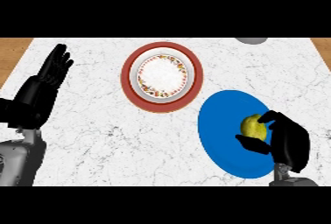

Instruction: Pick the pear from the plate and place it in the plate

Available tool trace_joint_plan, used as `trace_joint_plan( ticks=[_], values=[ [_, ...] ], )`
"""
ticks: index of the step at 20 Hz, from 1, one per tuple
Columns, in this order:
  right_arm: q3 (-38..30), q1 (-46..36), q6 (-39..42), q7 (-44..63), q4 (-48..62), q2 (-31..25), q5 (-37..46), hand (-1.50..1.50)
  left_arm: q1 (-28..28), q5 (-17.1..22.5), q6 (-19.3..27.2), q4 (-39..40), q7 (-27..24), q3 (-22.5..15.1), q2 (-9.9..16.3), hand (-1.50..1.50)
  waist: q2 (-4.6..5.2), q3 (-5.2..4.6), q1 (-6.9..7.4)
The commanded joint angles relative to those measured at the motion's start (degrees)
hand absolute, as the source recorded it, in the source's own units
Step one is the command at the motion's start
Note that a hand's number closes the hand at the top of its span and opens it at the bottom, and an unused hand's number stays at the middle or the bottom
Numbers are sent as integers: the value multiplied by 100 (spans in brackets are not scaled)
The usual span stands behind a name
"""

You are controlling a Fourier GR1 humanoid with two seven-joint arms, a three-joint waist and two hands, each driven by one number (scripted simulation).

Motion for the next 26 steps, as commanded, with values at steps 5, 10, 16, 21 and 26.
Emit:
trace_joint_plan(
  ticks=[5, 10, 16, 21, 26],
  values=[
    [-729, -1249, 1699, -2111, 1823, -2010, -1162, 150, -114, 36, -165, 165, -155, -39, -5, 0, 126, 31, 232],
    [-1056, -2583, 2215, -3365, 2716, -2515, -1757, 150, 92, -70, -99, 181, -286, -62, -112, 0, 40, 21, 116],
    [-1130, -2975, 2073, -4410, 2589, -2040, -2396, 150, -163, 51, -136, 83, 108, 149, 40, 0, 5, 22, 3],
    [-1240, -3216, 2366, -4510, 2134, -1388, -3160, 150, -154, -201, 140, -96, 189, -45, -187, 0, -17, 21, -64],
    [-1117, -4069, 2900, -3777, 2019, -1078, -3339, 150, -121, -125, -74, 1, 153, 81, -103, 0, -2, 17, -33]
  ],
)
